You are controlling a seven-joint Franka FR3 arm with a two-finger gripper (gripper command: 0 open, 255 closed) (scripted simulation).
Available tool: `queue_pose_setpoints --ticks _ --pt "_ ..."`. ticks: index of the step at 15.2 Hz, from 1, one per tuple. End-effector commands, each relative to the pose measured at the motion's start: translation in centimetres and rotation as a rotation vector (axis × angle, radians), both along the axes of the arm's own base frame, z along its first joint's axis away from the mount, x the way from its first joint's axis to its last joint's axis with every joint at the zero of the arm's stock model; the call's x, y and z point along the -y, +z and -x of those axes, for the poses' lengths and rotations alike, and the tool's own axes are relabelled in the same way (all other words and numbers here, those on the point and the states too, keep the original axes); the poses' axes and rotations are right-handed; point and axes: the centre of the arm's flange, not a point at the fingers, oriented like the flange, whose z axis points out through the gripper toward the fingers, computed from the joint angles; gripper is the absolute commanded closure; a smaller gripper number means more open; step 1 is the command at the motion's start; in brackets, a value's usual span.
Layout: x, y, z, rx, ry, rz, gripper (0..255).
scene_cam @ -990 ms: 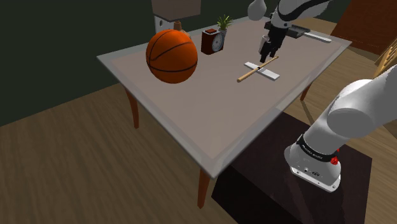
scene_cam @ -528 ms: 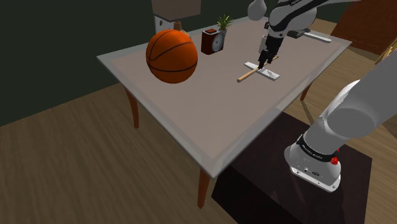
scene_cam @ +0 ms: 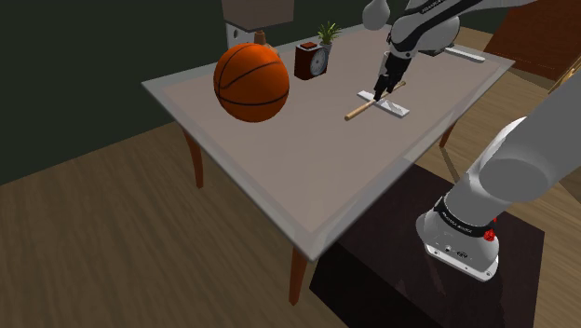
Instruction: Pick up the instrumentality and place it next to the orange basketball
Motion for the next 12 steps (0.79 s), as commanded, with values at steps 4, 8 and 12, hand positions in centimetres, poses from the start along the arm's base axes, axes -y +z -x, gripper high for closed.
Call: queue_pose_setpoints --ticks 4,8,12 --pt "0.2 -2.7 0.8 -0.072 -0.005 -0.023 0" --pt "1.2 -2.3 1.4 -0.072 -0.006 -0.024 255" --pt "1.3 -3.3 2.5 -0.071 -0.005 -0.024 255"
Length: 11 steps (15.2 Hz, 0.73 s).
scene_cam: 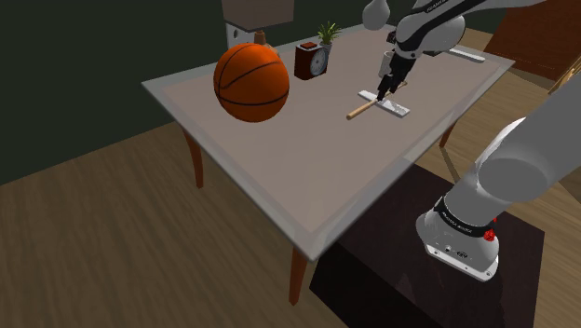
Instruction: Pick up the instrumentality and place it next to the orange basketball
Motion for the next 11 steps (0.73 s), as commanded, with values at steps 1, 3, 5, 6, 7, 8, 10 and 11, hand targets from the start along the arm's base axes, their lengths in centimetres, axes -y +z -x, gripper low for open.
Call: queue_pose_setpoints --ticks 1,3,5,6,7,8,10,11 --pt "0.3 -3.4 1.5 -0.096 0.001 -0.014 255" --pt "-1.0 -2.6 -0.4 -0.097 0.001 -0.012 255" --pt "-1.0 -1.6 -0.4 -0.097 0.001 -0.012 255" --pt "-1.0 -1.1 -0.4 -0.097 0.001 -0.012 255" --pt "-1.0 -0.5 -0.4 -0.097 0.001 -0.012 255" --pt "-1.0 0.0 -0.4 -0.097 0.001 -0.012 255" --pt "-1.0 1.1 -0.4 -0.097 0.001 -0.012 255" --pt "-1.0 1.6 -0.4 -0.097 0.001 -0.012 255"
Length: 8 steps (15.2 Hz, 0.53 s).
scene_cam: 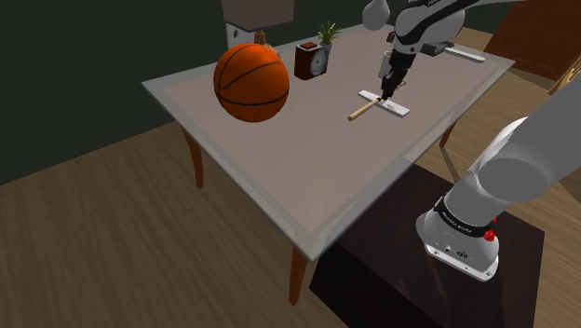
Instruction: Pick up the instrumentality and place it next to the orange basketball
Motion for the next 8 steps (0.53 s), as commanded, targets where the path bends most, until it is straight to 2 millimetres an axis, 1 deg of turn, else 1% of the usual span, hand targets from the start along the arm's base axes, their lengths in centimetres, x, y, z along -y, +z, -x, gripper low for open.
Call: queue_pose_setpoints --ticks 1,4,5,6,8 --pt "0.0 0.7 0.1 -0.010 -0.002 -0.003 255" --pt "0.0 2.3 0.1 -0.010 -0.002 -0.003 255" --pt "0.1 1.8 0.1 -0.009 -0.002 -0.003 255" --pt "0.1 1.8 0.1 -0.009 -0.002 -0.003 0" --pt "0.3 0.3 2.3 -0.009 -0.005 -0.004 0"
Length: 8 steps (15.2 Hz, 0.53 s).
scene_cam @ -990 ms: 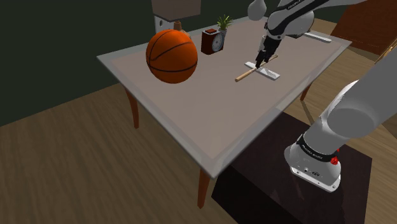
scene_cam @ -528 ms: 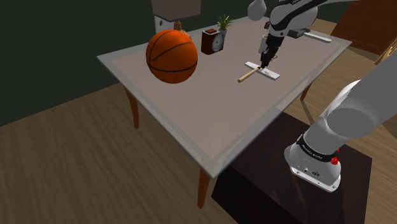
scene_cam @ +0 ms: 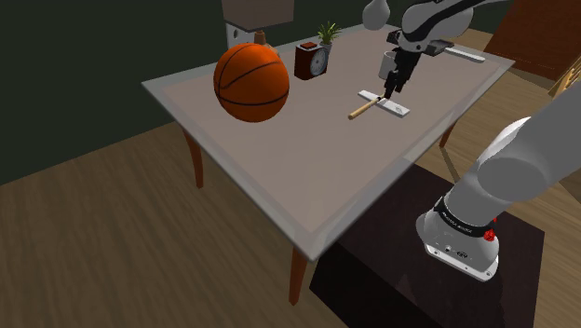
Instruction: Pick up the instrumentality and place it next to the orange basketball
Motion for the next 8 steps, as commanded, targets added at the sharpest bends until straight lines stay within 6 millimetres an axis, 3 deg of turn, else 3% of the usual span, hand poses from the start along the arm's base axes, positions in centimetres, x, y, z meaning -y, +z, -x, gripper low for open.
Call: queue_pose_setpoints --ticks 1,8 --pt "0.1 -0.9 1.2 0.000 -0.002 0.000 0" --pt "0.1 -4.9 1.2 0.000 -0.002 0.000 0"
